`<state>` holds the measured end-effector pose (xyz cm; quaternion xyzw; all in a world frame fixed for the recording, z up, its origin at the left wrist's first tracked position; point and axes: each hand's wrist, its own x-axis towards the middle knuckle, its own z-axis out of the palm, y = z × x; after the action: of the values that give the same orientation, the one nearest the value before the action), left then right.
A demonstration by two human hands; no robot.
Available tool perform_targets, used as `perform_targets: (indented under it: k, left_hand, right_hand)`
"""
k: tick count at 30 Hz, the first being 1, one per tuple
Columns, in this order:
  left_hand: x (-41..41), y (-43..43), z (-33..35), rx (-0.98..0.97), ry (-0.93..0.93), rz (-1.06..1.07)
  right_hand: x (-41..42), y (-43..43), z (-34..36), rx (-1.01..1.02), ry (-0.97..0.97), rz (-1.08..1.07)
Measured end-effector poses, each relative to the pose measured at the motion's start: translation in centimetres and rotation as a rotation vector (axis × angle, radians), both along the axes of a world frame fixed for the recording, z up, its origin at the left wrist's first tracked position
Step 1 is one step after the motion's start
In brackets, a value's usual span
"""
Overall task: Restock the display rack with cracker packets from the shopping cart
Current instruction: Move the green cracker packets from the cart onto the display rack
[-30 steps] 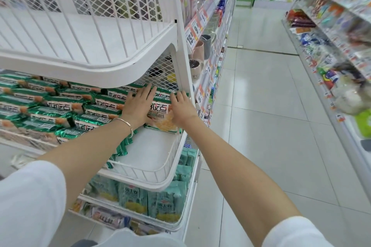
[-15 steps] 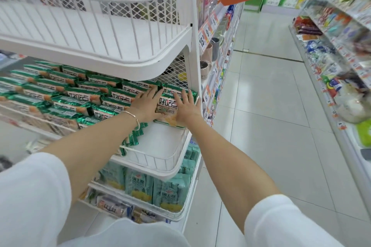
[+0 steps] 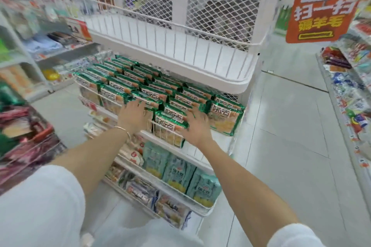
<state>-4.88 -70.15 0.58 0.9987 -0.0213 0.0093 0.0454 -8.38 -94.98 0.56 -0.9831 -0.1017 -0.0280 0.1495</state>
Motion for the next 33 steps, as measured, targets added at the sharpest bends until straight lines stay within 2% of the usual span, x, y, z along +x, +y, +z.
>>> perform_targets:
  k: [6,14,20,26,33]
  left_hand:
    - [-5.8,12.6,-1.4,-0.118,0.026,0.161]
    - [-15.3,31.9,-2.0,-0.153,0.065,0.433]
    - [-20.0,43.6,-3.5,-0.227,0.098,0.647]
    - [-20.6,51.2,-4.9,-0.280,0.101,0.762]
    - [-15.5,61.2,-6.7,-0.337,0.145,0.862]
  right_hand:
    - [-2.1,12.6,0.9,-0.032,-0.046,0.174]
    - [-4.8,34.1,-1.1,-0.070,0.059,0.380]
    - [-5.8,45.6,-1.9,-0.098,0.100,0.530]
    - [-3.6,56.1,-4.0,-0.129,0.129,0.668]
    - [4.3,68.8,-7.7,-0.198,0.260,0.760]
